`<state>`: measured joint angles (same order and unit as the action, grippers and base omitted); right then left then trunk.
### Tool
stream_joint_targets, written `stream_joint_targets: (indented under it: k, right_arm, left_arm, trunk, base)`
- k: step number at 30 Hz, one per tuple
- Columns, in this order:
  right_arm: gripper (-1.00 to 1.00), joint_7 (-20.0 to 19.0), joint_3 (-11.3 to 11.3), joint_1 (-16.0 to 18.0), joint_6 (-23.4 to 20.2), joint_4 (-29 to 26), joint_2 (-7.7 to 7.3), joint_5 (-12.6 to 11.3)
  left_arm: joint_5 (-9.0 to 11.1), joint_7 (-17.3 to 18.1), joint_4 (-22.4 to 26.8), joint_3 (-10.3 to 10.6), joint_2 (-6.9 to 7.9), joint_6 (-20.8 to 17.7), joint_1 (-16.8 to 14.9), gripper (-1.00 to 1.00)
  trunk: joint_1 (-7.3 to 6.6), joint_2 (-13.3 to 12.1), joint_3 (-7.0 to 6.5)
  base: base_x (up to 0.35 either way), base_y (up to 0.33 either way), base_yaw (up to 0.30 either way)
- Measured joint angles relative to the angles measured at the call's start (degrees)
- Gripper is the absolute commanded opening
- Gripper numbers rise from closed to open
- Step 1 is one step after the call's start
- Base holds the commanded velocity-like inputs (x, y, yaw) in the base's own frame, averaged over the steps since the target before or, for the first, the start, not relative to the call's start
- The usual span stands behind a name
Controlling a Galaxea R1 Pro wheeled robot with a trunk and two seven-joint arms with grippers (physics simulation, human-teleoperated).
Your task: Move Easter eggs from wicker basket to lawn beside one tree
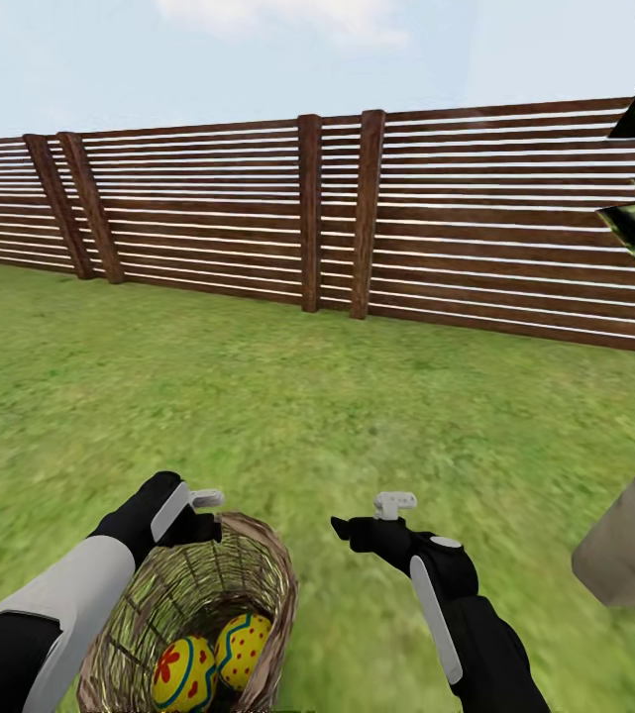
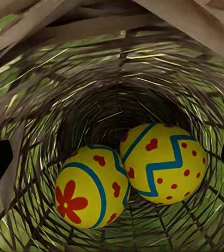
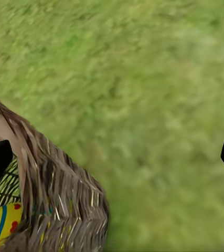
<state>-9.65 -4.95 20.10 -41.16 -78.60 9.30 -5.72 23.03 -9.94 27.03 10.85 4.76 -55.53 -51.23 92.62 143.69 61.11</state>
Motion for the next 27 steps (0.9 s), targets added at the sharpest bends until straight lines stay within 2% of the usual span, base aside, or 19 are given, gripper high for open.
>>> stream_joint_targets:
  k: [15, 27]
  right_arm:
    - [1.00, 0.0, 0.0, 0.0, 0.0, 0.0, 0.00, 0.1]
    - [1.00, 0.0, -0.1, -0.1, 0.3, -0.1, -0.20, 0.0]
  left_arm:
    - [0.0, 0.0, -0.3, 0.0, -0.04, -0.7, 0.0, 1.00]
    - [-0.1, 0.1, -0.1, 0.0, 0.15, -0.4, -0.3, 1.00]
  trunk:
    - [0.39, 0.2, 3.33]
    - [0.39, 0.2, 3.33]
  base:
    - [0.000, 0.000, 0.000]
    - [0.000, 0.000, 0.000]
